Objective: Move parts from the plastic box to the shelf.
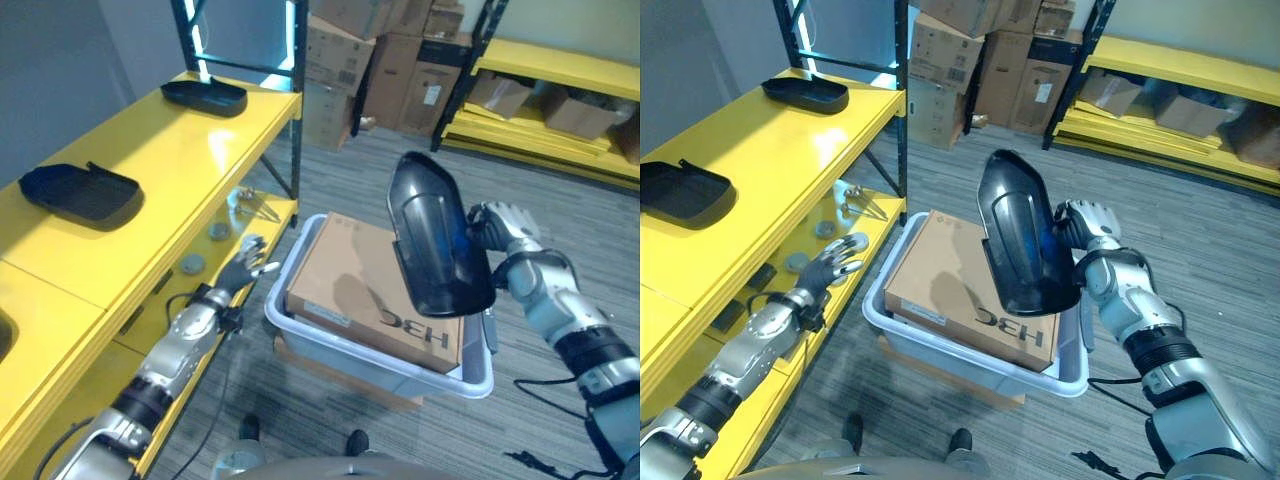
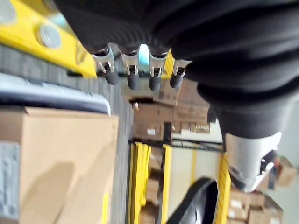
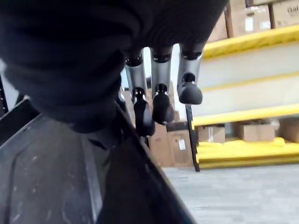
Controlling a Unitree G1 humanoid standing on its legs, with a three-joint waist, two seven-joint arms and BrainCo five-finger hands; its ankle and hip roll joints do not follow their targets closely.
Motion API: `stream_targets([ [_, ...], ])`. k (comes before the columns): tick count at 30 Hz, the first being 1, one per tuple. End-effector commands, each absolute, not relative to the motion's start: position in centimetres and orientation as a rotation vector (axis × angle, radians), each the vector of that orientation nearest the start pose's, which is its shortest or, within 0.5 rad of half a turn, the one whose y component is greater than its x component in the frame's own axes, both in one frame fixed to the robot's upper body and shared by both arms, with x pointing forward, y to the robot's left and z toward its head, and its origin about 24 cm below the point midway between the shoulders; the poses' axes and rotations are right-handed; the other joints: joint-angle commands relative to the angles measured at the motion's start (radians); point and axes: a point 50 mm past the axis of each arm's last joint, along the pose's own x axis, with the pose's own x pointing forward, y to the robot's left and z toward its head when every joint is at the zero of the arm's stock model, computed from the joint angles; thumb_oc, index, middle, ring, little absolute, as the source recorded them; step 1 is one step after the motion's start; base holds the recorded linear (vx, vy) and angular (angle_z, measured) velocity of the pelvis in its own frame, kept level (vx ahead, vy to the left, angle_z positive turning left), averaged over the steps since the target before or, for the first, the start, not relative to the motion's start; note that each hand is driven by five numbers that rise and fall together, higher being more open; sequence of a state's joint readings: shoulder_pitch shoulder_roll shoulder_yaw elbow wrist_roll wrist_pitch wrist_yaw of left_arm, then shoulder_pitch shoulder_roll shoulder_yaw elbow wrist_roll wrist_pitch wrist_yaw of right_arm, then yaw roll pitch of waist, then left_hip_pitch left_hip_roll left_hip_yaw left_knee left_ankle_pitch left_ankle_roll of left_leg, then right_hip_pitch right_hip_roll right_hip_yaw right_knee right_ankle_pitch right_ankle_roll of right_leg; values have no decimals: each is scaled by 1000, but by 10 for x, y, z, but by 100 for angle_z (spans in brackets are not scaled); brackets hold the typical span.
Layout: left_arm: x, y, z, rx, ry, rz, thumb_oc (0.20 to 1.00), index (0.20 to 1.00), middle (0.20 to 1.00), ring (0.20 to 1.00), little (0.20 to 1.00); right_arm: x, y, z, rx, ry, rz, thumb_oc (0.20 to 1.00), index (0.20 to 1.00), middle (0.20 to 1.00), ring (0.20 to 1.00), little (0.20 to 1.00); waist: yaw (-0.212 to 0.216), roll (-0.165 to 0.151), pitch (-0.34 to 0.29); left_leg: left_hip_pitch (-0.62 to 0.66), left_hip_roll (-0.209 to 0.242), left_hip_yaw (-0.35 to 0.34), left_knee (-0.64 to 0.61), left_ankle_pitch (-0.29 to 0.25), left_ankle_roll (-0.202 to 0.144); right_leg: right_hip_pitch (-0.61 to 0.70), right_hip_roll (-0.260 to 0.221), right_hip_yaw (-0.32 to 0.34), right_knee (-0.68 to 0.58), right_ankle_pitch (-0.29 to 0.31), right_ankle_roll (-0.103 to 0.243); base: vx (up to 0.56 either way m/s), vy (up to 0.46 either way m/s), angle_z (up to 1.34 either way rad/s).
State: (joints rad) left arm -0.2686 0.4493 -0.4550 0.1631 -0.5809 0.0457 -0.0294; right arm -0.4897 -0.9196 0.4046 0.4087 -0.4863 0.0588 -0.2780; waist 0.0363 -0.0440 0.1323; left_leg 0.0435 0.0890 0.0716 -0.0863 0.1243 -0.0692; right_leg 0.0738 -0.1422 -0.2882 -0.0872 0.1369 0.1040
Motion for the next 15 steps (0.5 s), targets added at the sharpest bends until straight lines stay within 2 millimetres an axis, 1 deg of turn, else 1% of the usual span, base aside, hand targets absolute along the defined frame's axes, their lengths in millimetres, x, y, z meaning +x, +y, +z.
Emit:
stream_targets([
  [1,296,107,54,-57,155,-486,1000,1000,1000,1000,1000,338,-277,210,-1566,-429,-341,200,200,200,200,200,7,-12,-28,37,1,67,-1,-92,-4,63,-17,-12,0,-68,43,-17,19,-14],
  [2,299,100,57,-88,162,-497,1000,1000,1000,1000,1000,339,-270,218,-1560,-481,-346,200,200,200,200,200,0,-14,-32,36,1,70,-1,-93,-5,61,-16,-8,0,-70,45,-21,25,-11],
  [6,307,77,66,-172,193,-511,1000,1000,1000,1000,1000,344,-249,235,-1546,-593,-339,200,200,200,200,200,-17,-18,-43,41,1,81,-1,-100,-1,60,-16,4,0,-74,46,-27,40,-5],
  [7,306,68,67,-233,229,-537,1000,1000,1000,1000,1000,346,-242,239,-1545,-625,-343,200,200,200,200,200,-22,-19,-46,44,2,86,-1,-103,0,59,-16,7,0,-76,47,-22,32,-4],
  [9,306,63,67,-264,256,-544,1000,1000,1000,1000,1000,347,-238,241,-1545,-646,-347,200,200,200,200,200,-24,-18,-48,46,1,88,-1,-104,1,59,-16,10,0,-77,47,-10,31,-8],
  [10,306,56,68,-296,265,-558,1000,1000,1000,1000,1000,350,-231,246,-1540,-666,-351,200,200,200,200,200,-27,-18,-51,49,0,89,-1,-108,3,59,-15,14,0,-78,46,-1,35,-9],
  [11,306,55,68,-299,263,-560,1000,1000,1000,1000,1000,350,-230,246,-1538,-669,-351,200,200,200,200,200,-27,-18,-52,50,0,89,-1,-108,3,60,-15,14,0,-78,46,7,53,-8],
  [12,306,48,71,-314,252,-582,1000,1000,1000,1000,1000,353,-224,250,-1533,-685,-343,200,200,200,200,200,-27,-18,-56,54,-2,89,-1,-114,5,61,-15,18,0,-81,46,5,42,-3],
  [15,307,42,77,-335,232,-608,1000,1000,1000,1000,1000,357,-216,253,-1532,-699,-324,200,200,200,200,200,-27,-17,-58,58,-2,88,-1,-117,6,62,-16,20,0,-83,46,4,37,-3],
])
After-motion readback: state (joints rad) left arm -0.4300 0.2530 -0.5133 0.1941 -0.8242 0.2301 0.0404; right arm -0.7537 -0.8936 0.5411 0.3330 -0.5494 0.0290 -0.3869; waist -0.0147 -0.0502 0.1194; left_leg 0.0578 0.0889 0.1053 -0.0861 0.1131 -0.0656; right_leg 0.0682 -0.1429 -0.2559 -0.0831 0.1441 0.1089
